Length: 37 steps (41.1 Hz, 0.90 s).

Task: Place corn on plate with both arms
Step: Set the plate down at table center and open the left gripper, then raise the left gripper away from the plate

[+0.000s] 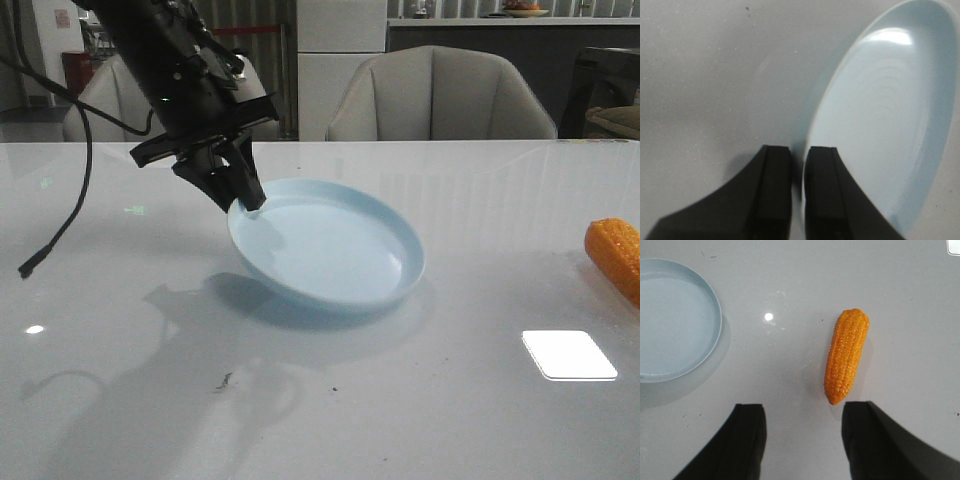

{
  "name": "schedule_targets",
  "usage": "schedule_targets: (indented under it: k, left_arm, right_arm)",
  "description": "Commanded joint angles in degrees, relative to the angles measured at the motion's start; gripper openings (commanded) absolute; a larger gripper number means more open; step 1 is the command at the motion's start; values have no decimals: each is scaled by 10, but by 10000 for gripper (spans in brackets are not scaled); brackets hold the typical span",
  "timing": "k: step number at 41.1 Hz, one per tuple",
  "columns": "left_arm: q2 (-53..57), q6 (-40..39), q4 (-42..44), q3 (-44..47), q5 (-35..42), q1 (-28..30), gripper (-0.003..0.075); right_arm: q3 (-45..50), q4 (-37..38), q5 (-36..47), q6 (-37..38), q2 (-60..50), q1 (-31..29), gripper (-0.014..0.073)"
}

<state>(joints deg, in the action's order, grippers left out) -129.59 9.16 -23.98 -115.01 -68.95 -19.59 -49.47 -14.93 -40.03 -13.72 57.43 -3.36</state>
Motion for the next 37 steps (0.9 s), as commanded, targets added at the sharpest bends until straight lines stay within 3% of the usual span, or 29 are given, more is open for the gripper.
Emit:
schedule_targets:
  k: [1,17,27,37]
  left_arm:
    - [28,5,-21,-18,9,-4,262]
    - [17,5,16,-42,-18,-4,266]
    - [22,5,33,-169,-34,15,266]
    - [62,-6,141,-264,-34,47,254]
  right_arm:
    - [-20,-5,32,1,0,-3,456]
    - [-20,-5,27,1,0,-3,456]
    - [-20,-5,19,1,0,-3,456]
    - [-20,-4,20,1,0,-3,456]
